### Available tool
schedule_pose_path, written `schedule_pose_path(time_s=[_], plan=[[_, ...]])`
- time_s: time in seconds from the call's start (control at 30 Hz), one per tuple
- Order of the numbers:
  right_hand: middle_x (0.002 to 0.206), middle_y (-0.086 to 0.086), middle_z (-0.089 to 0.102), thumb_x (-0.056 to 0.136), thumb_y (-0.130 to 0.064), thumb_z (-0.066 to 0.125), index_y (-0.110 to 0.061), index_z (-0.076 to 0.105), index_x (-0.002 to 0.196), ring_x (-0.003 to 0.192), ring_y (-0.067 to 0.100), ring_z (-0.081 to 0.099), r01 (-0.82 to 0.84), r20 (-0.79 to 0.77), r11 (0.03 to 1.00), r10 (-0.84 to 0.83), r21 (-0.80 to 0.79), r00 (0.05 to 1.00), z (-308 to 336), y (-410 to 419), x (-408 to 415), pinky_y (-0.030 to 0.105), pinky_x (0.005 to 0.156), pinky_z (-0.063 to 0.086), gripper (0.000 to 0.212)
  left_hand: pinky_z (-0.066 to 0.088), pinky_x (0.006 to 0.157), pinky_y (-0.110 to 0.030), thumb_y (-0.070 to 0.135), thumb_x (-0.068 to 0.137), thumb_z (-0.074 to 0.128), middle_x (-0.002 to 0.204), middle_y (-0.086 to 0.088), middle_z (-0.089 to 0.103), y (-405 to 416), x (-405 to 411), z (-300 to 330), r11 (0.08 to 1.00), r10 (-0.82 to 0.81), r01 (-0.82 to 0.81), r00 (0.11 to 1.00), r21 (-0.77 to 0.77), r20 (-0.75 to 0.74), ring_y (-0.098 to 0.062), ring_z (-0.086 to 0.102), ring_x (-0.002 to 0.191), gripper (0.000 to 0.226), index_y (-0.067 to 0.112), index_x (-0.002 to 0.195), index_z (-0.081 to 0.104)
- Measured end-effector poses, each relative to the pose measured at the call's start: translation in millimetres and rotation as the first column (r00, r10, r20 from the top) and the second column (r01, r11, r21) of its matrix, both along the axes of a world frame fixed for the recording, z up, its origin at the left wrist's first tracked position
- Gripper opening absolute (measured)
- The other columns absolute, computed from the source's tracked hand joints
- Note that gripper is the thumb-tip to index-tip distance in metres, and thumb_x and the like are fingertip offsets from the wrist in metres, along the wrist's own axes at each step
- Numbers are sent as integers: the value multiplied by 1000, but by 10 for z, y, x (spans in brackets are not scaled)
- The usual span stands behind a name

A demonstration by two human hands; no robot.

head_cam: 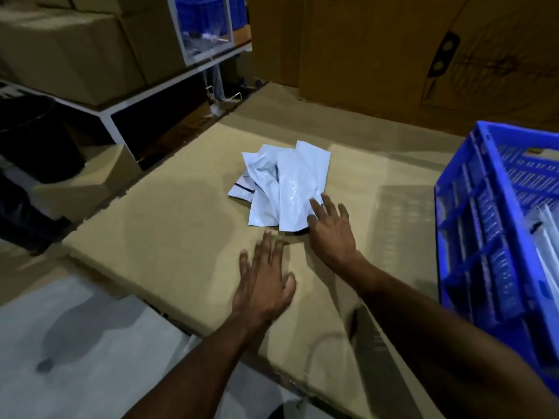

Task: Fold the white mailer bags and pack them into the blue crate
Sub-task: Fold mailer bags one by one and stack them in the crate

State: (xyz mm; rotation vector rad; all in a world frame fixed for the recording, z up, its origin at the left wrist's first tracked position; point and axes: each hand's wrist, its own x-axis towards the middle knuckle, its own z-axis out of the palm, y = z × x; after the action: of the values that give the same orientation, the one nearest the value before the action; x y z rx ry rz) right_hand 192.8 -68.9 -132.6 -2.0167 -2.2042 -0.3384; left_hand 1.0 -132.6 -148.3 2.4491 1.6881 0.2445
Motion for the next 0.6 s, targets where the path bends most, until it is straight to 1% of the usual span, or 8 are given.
schedule_pose_path(time_s=[0.07, 0.13, 0.2, 0.3, 0.43, 0.47, 0.53, 0.6], plan=[[139, 17, 57, 74, -5, 61, -5, 68, 84, 134, 44, 45, -33, -16, 996, 35, 87, 999, -102, -284, -58, 62, 97, 43, 13, 17, 120, -58, 46, 93, 46, 167, -9, -17, -33, -4, -1, 997, -6, 1, 997, 73, 74, -26, 4, 155, 89, 19, 160, -6], [138, 18, 57, 77, -8, 46, -6, 66, 83, 134, 45, 45, -74, -23, 987, 78, 145, 997, -175, -550, -129, 62, 97, 43, 20, 22, 119, -61, 43, 94, 53, 168, -7, -17, -64, -6, 20, 992, -20, 2, 990, 124, 138, -28, 1, 156, 95, 26, 159, -13], [139, 17, 57, 78, -11, 52, -7, 66, 87, 135, 44, 44, -126, -2, 980, 128, 156, 992, -173, -777, -202, 60, 98, 42, 18, 26, 116, -62, 45, 93, 50, 169, -6, -12, -104, -1, 56, 985, -20, -1, 993, 171, 118, -27, 7, 155, 93, 31, 160, -12], [139, 13, 57, 78, -17, 65, -8, 68, 96, 137, 39, 44, -177, -13, 971, 181, 160, 983, -53, -1008, -337, 56, 101, 39, 20, 32, 108, -65, 48, 87, 58, 169, -7, 2, -100, -22, 43, 986, -38, 29, 998, 166, 48, -29, 18, 152, 92, 33, 161, 5], [140, 10, 55, 82, -22, 49, -9, 66, 105, 139, 34, 42, -306, -95, 942, 320, 140, 943, 123, -1256, -391, 53, 108, 38, 31, 42, 100, -66, 31, 70, 83, 159, -12, 34, -103, -104, -39, 990, -104, 113, 989, 89, -102, -35, 32, 144, 90, 36, 149, 41], [142, 10, 53, 83, -23, 48, -10, 64, 109, 140, 34, 40, -321, -103, 940, 333, 118, 937, 148, -1293, -339, 53, 110, 36, 34, 37, 104, -66, 27, 76, 78, 161, -11, 32, -117, -120, -45, 988, -129, 137, 985, 67, -116, -34, 29, 147, 86, 39, 151, 38], [146, 12, 50, 81, -21, 41, -11, 62, 120, 140, 34, 39, -309, -52, 949, 312, 59, 949, 176, -1325, -181, 54, 112, 29, 46, 19, 114, -65, 20, 89, 58, 168, -5, 15, -170, -175, -68, 978, -208, 210, 969, 4, -132, -30, 15, 153, 82, 47, 156, 20], [145, 16, 50, 81, -19, 35, -10, 59, 129, 137, 38, 43, -270, 31, 963, 270, -13, 962, 204, -1330, -1, 54, 112, 24, 55, 9, 116, -64, 24, 89, 33, 169, -2, 3, -244, -257, 3, 953, -301, 300, 943, -34, -139, -27, 3, 155, 77, 50, 157, 9]])
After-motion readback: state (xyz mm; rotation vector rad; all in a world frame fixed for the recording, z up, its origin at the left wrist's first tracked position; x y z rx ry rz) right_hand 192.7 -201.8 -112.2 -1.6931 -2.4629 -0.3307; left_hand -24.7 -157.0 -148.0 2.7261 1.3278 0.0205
